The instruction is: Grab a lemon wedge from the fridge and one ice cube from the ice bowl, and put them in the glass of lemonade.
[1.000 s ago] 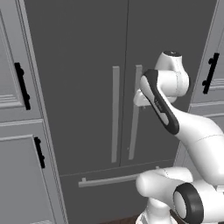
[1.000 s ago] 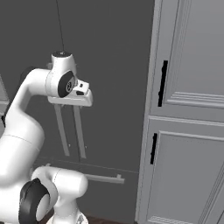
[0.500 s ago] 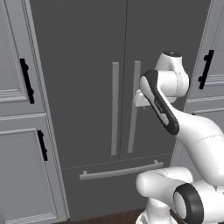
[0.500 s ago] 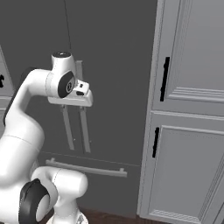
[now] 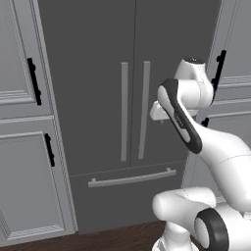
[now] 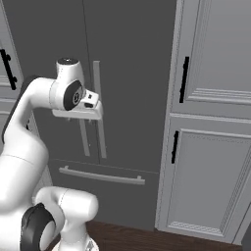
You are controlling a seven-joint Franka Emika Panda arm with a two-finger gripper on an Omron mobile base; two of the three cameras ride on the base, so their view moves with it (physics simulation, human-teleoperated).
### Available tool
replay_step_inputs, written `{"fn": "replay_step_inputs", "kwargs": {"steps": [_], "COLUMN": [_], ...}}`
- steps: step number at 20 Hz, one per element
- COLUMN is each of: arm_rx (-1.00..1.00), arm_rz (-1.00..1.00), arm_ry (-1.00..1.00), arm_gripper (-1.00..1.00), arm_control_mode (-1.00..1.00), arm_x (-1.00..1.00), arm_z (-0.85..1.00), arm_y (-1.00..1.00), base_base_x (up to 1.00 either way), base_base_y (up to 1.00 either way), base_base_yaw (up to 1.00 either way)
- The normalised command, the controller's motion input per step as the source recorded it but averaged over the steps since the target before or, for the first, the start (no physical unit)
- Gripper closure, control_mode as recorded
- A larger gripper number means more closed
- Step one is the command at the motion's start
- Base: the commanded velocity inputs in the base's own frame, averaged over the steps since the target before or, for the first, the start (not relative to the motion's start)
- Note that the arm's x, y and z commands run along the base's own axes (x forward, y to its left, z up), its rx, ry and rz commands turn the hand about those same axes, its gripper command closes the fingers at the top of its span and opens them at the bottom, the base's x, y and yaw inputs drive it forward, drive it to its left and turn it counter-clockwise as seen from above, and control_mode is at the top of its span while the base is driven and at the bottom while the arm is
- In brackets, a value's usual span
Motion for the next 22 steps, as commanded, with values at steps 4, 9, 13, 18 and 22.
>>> {"fn": "replay_step_inputs", "kwargs": {"steps": [4, 9, 13, 18, 22], "arm_rx": [0.0, -0.03, -0.04, 0.01, 0.06], "arm_rz": [0.02, 0.0, 0.0, 0.0, 0.0], "arm_ry": [-0.11, -0.24, -0.19, -0.2, -0.21], "arm_gripper": [-1.0, -1.0, -1.0, -1.0, -1.0], "arm_control_mode": [-1.0, -1.0, -1.0, -1.0, -1.0], "arm_x": [-0.28, 0.55, 1.0, 0.99, 0.81], "arm_z": [0.0, 0.0, -0.2, -0.22, -0.04], "arm_y": [0.06, 0.0, 0.0, 0.0, 0.06], "base_base_x": [0.0, 0.0, 0.0, 0.0, 0.0], "base_base_y": [0.0, 0.0, 0.0, 0.0, 0.0], "base_base_yaw": [0.0, 0.0, 0.0, 0.0, 0.0]}}
